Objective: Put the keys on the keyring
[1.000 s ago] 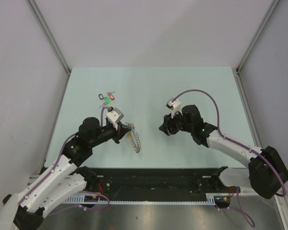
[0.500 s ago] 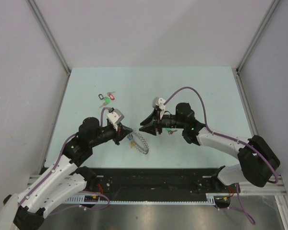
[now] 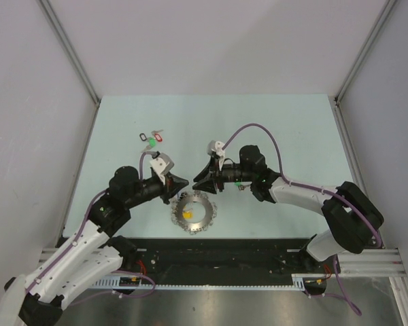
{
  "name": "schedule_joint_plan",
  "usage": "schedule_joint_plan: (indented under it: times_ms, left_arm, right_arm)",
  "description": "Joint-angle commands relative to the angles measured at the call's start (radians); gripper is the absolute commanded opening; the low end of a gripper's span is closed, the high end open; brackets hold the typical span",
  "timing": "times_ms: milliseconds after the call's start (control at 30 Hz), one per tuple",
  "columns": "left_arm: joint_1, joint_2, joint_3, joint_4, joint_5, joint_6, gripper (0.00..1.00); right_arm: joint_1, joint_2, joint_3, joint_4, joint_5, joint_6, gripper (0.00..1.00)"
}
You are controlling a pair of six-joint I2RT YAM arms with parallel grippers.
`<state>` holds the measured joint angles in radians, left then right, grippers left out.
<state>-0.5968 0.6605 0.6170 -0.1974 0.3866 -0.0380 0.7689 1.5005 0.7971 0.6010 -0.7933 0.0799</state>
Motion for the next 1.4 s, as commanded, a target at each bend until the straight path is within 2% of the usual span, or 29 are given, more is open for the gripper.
schedule_joint_plan:
  times_ms: [0, 100, 167, 200, 267, 400, 533, 733, 833, 867, 1000, 1167, 1367]
  left_arm:
    - [0.008, -0.019, -0.016, 0.003, -0.047, -0.052, 0.13]
    - [0.008, -0.018, -0.031, -0.022, -0.116, -0.092, 0.45]
    - [0.009, -0.007, -0.017, -0.046, -0.153, -0.108, 0.54]
    - [0.009, 0.004, -0.016, -0.054, -0.161, -0.114, 0.64]
    - [0.009, 0.014, -0.014, -0.069, -0.182, -0.132, 0.77]
    - [0.009, 0.04, -0.007, -0.094, -0.23, -0.16, 0.85]
    - [0.008, 0.074, -0.01, -0.091, -0.23, -0.233, 0.84]
    - [0.0, 0.169, -0.014, -0.066, -0.195, -0.315, 0.73]
    - [-0.027, 0.249, 0.009, -0.068, -0.225, -0.327, 0.64]
    - [-0.035, 0.269, 0.015, -0.065, -0.232, -0.332, 0.59]
    - [-0.066, 0.379, 0.027, -0.048, -0.245, -0.346, 0.49]
    - [-0.132, 0.448, 0.033, 0.012, -0.356, -0.353, 0.48]
    - [-0.173, 0.567, 0.049, 0.111, -0.38, -0.361, 0.48]
  right_arm:
    - [-0.002, -0.014, 0.039, -0.162, 0.166, -0.025, 0.41]
    - [0.003, -0.043, 0.036, -0.305, 0.291, -0.006, 0.41]
    - [0.003, -0.054, 0.036, -0.401, 0.392, 0.006, 0.42]
    - [0.001, -0.056, 0.034, -0.427, 0.423, 0.021, 0.42]
    - [-0.003, -0.053, 0.036, -0.486, 0.491, 0.046, 0.41]
    - [-0.008, -0.028, 0.036, -0.538, 0.549, 0.101, 0.41]
    - [-0.01, -0.017, 0.034, -0.59, 0.617, 0.118, 0.41]
    - [-0.023, -0.028, 0.025, -0.598, 0.666, 0.124, 0.4]
    - [-0.031, -0.04, 0.001, -0.584, 0.669, 0.119, 0.4]
    - [-0.034, -0.045, -0.009, -0.578, 0.669, 0.118, 0.4]
    - [-0.052, -0.075, -0.058, -0.532, 0.651, 0.118, 0.4]
    - [-0.077, -0.098, -0.107, -0.497, 0.615, 0.109, 0.4]
    - [-0.098, -0.121, -0.144, -0.483, 0.598, 0.104, 0.4]
